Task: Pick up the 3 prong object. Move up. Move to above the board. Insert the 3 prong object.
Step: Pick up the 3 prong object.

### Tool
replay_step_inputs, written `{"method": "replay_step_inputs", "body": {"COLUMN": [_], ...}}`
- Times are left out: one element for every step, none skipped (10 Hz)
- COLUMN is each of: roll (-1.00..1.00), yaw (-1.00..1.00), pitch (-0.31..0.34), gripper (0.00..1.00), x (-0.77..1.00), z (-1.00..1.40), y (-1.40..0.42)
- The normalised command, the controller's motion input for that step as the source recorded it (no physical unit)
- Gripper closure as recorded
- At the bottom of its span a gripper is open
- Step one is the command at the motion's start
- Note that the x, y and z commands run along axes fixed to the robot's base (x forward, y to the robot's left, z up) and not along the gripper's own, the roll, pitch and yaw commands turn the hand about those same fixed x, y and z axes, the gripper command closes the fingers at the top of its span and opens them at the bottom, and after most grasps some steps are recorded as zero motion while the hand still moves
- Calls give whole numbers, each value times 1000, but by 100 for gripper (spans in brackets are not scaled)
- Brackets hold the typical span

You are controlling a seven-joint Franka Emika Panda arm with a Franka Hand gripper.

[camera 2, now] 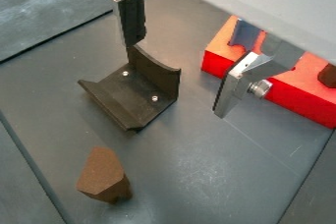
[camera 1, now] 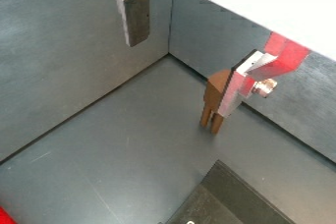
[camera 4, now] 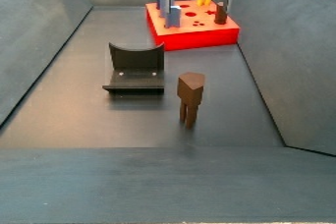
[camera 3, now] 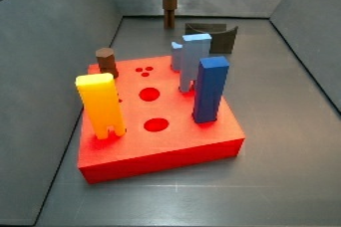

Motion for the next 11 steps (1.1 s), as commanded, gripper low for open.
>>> {"method": "replay_step_inputs", "body": {"roll": [0,0,0,0,-36,-90,-104,-116,-127,-149,-49], "yaw": [0,0,51,94,57,0,0,0,0,0,0], "pitch": [0,-1,-1,-74,-84,0,0,17,0,0,-140], "gripper": [0,0,0,0,0,0,0,0,0,0,0], "x": [-3,-383,-320,-471,-186,309,597,777,706,646,314], "z": [-29,-160,-317,-431,-474,-394,-300,-231,-300,-454,-834], "y": [0,223,394,574,691,591,449,377,331,317,217]}}
